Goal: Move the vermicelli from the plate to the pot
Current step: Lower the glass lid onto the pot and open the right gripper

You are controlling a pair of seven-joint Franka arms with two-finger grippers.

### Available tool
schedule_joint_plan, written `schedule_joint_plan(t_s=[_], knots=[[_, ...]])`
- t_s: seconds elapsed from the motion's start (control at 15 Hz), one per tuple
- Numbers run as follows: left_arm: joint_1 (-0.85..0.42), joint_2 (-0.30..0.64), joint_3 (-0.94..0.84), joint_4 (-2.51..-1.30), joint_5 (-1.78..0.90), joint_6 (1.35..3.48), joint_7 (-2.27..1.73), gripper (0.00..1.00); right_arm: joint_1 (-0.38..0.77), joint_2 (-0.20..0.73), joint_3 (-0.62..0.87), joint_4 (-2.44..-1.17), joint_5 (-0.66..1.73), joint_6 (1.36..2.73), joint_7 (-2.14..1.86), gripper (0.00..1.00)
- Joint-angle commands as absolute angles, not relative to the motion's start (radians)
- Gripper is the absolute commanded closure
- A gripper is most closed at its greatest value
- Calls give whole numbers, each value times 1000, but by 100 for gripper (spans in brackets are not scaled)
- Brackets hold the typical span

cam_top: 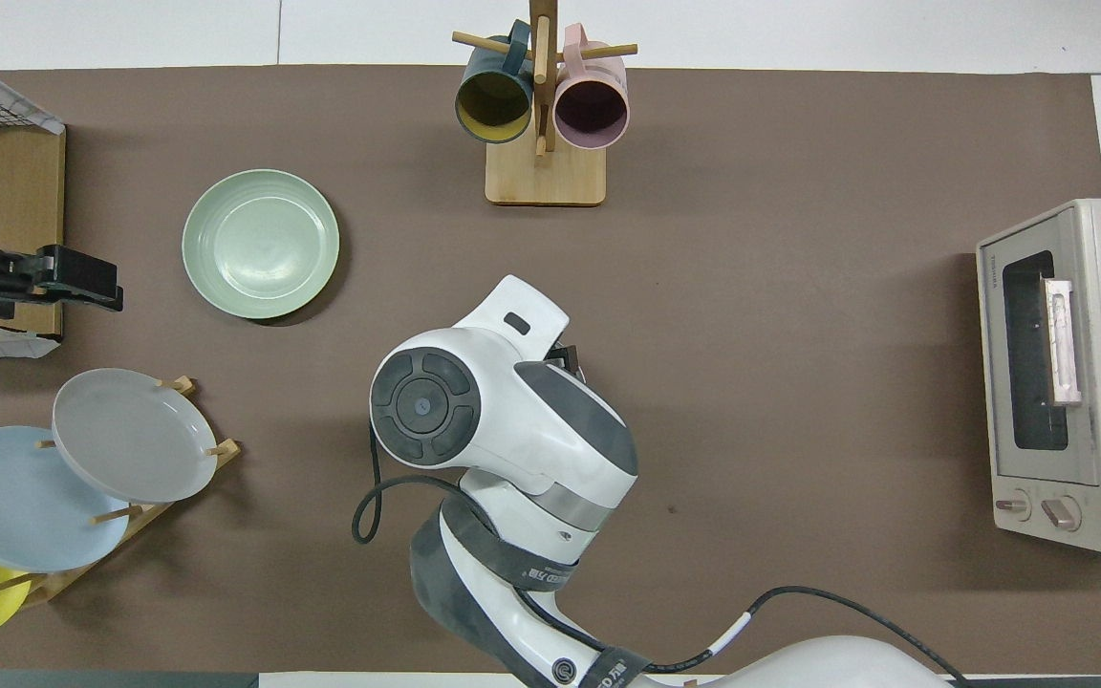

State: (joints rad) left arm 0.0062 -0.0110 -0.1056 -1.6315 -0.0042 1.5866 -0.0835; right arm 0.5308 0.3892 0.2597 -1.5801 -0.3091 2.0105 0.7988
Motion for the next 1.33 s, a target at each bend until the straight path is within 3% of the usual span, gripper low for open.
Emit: schedule_joint_plan(t_s=[0.0, 0.27, 0.73, 1.13, 1.27], knots=[[23, -41, -115, -1666, -17, 1597, -75, 0, 497, 362, 267, -1552, -288, 1990, 779, 0], [23, -41, -115, -1666, -17, 1597, -75, 0, 430, 270, 267, -1554, -234, 1892, 729, 0], [23, -41, -115, -1666, -17, 1597, -75, 0, 184, 68, 264, -1569, -74, 1640, 540, 0], [25, -41, -115, -1666, -17, 1597, -75, 0, 34, -1, 256, -1589, -74, 1499, 315, 0], [23, -41, -115, -1666, -17, 1597, -75, 0, -6, -47, 255, -1649, -74, 1491, 235, 0]])
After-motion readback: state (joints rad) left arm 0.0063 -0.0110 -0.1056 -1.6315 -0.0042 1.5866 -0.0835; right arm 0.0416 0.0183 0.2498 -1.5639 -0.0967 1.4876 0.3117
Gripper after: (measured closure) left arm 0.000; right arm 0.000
